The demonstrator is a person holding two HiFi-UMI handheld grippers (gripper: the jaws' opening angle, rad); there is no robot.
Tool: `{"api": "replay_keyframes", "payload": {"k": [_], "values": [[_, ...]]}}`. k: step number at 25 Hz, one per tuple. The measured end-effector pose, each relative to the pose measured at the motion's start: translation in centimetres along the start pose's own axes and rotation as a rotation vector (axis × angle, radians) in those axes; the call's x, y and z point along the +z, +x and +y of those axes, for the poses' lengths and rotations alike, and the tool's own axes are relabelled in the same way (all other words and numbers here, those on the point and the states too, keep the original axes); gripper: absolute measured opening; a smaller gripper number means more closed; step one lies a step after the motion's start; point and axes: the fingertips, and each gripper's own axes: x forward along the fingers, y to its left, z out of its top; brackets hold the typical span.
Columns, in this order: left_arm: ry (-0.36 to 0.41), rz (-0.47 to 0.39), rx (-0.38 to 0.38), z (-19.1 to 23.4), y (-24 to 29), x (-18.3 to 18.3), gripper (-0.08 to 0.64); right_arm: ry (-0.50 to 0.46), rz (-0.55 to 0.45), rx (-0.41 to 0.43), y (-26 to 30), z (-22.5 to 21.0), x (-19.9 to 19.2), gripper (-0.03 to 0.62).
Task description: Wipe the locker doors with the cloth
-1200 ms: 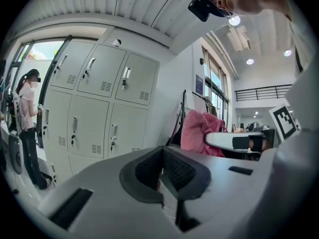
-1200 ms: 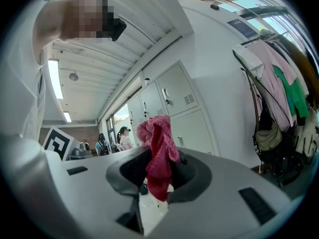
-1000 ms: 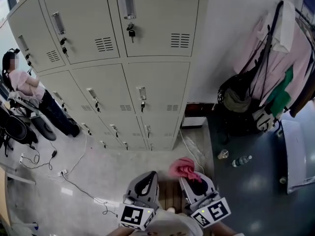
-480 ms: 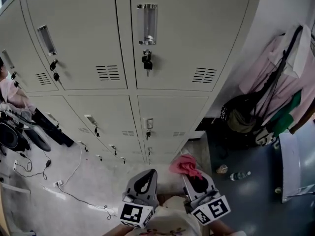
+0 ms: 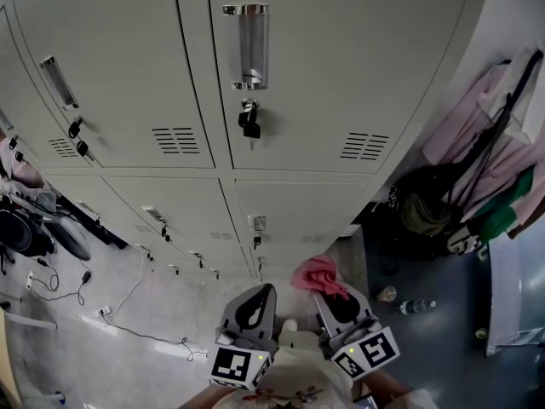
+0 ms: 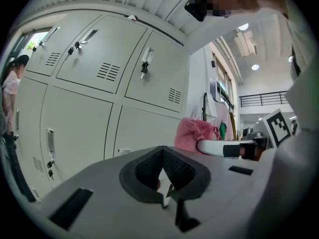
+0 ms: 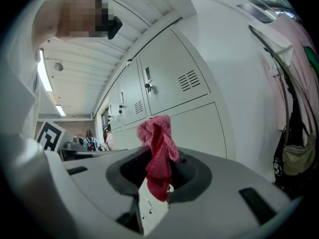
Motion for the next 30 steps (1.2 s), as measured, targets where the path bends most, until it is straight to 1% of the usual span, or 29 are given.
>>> {"api": "replay_keyframes", "payload": {"k": [6, 10, 13, 18, 26, 30], "values": [[-0.008, 0.004, 0.060, 1.2, 0.9, -0.4, 0.006, -0.018, 0.000, 0.058, 3.0, -0.6, -0.2, 0.106], [-0.039, -0.017, 0.119, 2.6, 0.9, -0.5, 0.005, -0.020, -0.007, 0.136, 5.0, 0.5, 0.3, 0.106], [-0.031, -0.023, 0.153, 3.3, 0.8, -0.4, 0.005, -0.037, -0.010, 0.178, 6.4, 1.3, 0.6, 0.106], [-0.020, -0.048, 0.192, 4.8, 1.0, 0.6, 0.006, -0.084, 0.026, 0.229, 9.5, 2.2, 0.3, 0.106], [-0.015, -0.075, 0.253, 6.5, 0.1, 2.1, 0.005, -0.098, 0.066, 0.269, 14.4, 3.0, 0.8, 0.106], [-0.019, -0.079, 0.277, 7.0, -0.6, 2.1, 0.005, -0.105, 0.084, 0.276, 16.5, 3.1, 0.9, 0.106]]}}
